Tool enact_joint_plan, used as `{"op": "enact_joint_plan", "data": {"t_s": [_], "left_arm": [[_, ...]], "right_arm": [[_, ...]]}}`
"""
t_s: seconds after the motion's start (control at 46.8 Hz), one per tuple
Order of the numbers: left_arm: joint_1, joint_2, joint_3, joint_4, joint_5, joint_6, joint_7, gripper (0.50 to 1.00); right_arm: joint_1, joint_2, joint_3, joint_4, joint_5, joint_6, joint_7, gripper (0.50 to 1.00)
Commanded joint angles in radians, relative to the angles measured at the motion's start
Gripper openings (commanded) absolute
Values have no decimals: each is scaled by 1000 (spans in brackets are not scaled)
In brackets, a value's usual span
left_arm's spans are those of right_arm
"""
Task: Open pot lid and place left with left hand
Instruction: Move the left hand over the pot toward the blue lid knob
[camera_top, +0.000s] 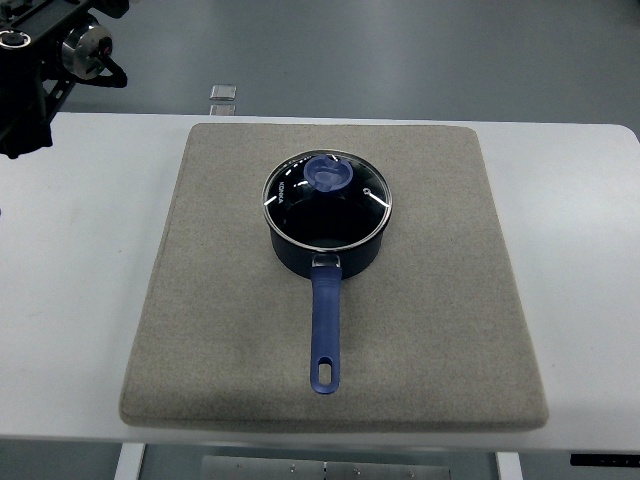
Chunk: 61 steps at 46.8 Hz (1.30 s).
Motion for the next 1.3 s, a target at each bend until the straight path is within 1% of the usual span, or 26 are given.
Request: {"op": "enact_joint_plan", "data": {"t_s": [0.0, 0.086, 0.128, 0.299, 0.406, 0.47, 0.535, 0.663, 0.791, 0.919, 1.112, 1.283], "left_arm": [[-22, 44, 5, -110, 154, -34, 3, 977], [-40, 70, 13, -169, 284, -69, 6, 977], [-46, 71, 25, -183, 324, -99, 8, 977], [-121, 88, 85, -187, 418, -270, 6, 977], [-157, 94, 88, -197, 501, -327, 3, 977], [-168, 96, 88, -213, 585, -336, 0, 977], [-171, 102, 87, -256, 651, -340, -5, 977], [-178, 133, 88, -338, 706, -344, -40, 977], [-163, 137, 87, -385, 829, -342, -64, 975], [-160, 139, 88, -404, 920, -342, -130, 969], [-160, 160, 88, -496, 1074, -342, -248, 958], [-152, 156, 88, -505, 1255, -334, -249, 954]], "right_arm": [[0, 0, 0, 0, 0, 0, -1, 917], [0, 0, 0, 0, 0, 0, 0, 917], [0, 0, 0, 0, 0, 0, -1, 917], [0, 0, 0, 0, 0, 0, 0, 917], [0, 0, 0, 0, 0, 0, 0, 917], [0, 0, 0, 0, 0, 0, -1, 917], [0, 0, 0, 0, 0, 0, -1, 917], [0, 0, 0, 0, 0, 0, -1, 917], [0, 0, 0, 0, 0, 0, 0, 917], [0, 0, 0, 0, 0, 0, 0, 917], [0, 0, 0, 0, 0, 0, -1, 917], [0, 0, 0, 0, 0, 0, -1, 917]]}}
